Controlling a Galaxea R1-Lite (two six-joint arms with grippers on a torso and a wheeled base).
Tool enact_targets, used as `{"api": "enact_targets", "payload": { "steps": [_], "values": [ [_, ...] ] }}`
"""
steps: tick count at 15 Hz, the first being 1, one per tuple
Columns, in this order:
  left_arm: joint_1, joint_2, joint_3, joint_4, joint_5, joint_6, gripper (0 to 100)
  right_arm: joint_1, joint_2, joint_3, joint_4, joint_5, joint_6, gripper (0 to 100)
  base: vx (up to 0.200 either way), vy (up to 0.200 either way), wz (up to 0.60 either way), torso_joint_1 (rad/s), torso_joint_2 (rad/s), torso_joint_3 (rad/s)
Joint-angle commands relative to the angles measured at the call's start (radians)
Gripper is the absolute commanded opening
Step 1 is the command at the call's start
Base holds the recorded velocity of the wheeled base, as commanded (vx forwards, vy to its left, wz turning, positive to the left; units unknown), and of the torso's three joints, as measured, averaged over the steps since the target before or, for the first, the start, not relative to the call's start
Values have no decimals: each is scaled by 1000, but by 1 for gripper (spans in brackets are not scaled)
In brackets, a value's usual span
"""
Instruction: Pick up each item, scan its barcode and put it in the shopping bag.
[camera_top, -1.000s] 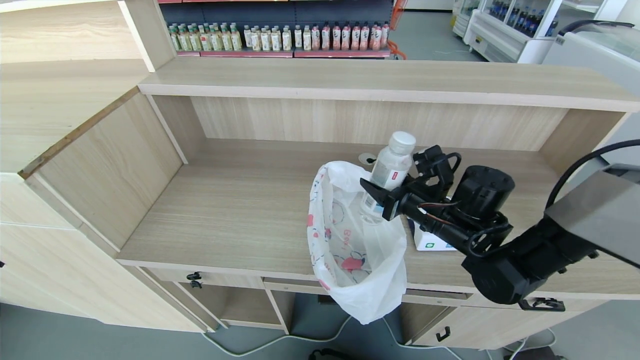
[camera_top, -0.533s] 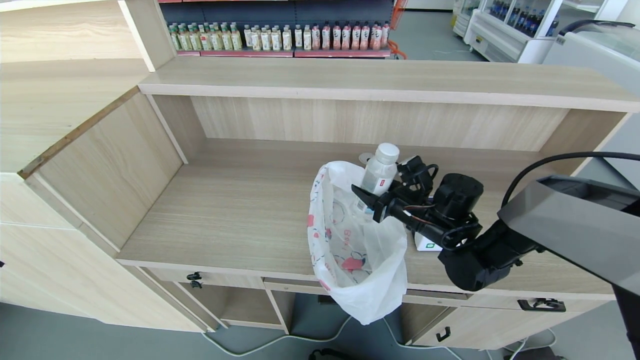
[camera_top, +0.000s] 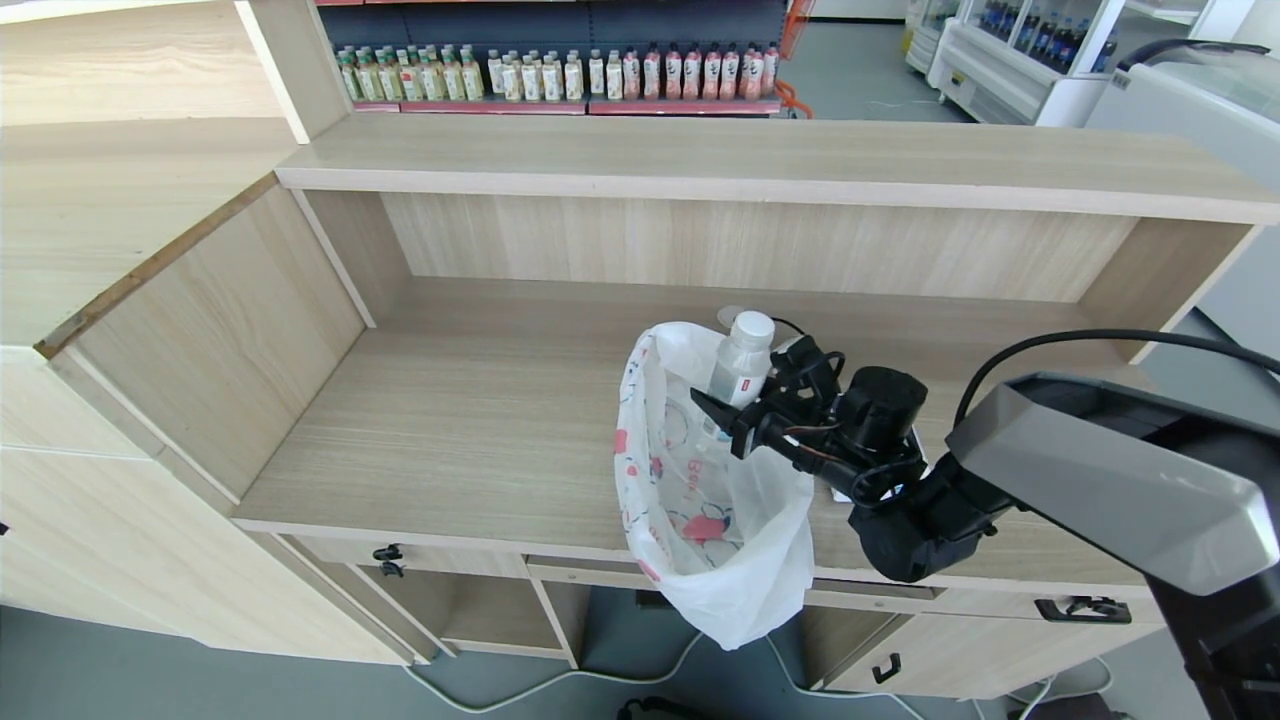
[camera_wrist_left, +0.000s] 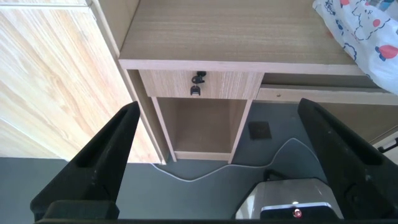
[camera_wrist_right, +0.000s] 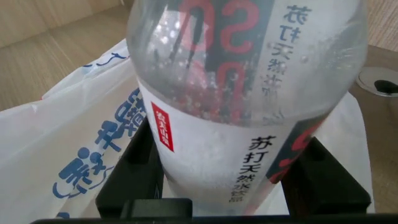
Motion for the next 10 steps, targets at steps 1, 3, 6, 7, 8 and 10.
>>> {"api": "enact_targets", "payload": {
  "steps": [1, 3, 6, 7, 8, 10],
  "values": [
    [0, 0, 0, 0, 0, 0, 100, 0, 14, 1, -1, 0, -2, 0, 0, 0, 0, 0, 0, 0],
    [0, 0, 0, 0, 0, 0, 100, 0, 14, 11, -4, 11, -5, 100, 0, 0, 0, 0, 0, 0],
    [0, 0, 0, 0, 0, 0, 100, -4, 5, 15, -4, 14, -5, 100, 0, 0, 0, 0, 0, 0],
    [0, 0, 0, 0, 0, 0, 100, -3, 0, 23, -4, 14, -5, 100, 0, 0, 0, 0, 0, 0],
    [0, 0, 0, 0, 0, 0, 100, -4, -9, 29, -4, 16, -5, 100, 0, 0, 0, 0, 0, 0],
    [0, 0, 0, 0, 0, 0, 100, -7, -55, 49, 2, 42, -2, 100, 0, 0, 0, 0, 0, 0]
  ]
}}
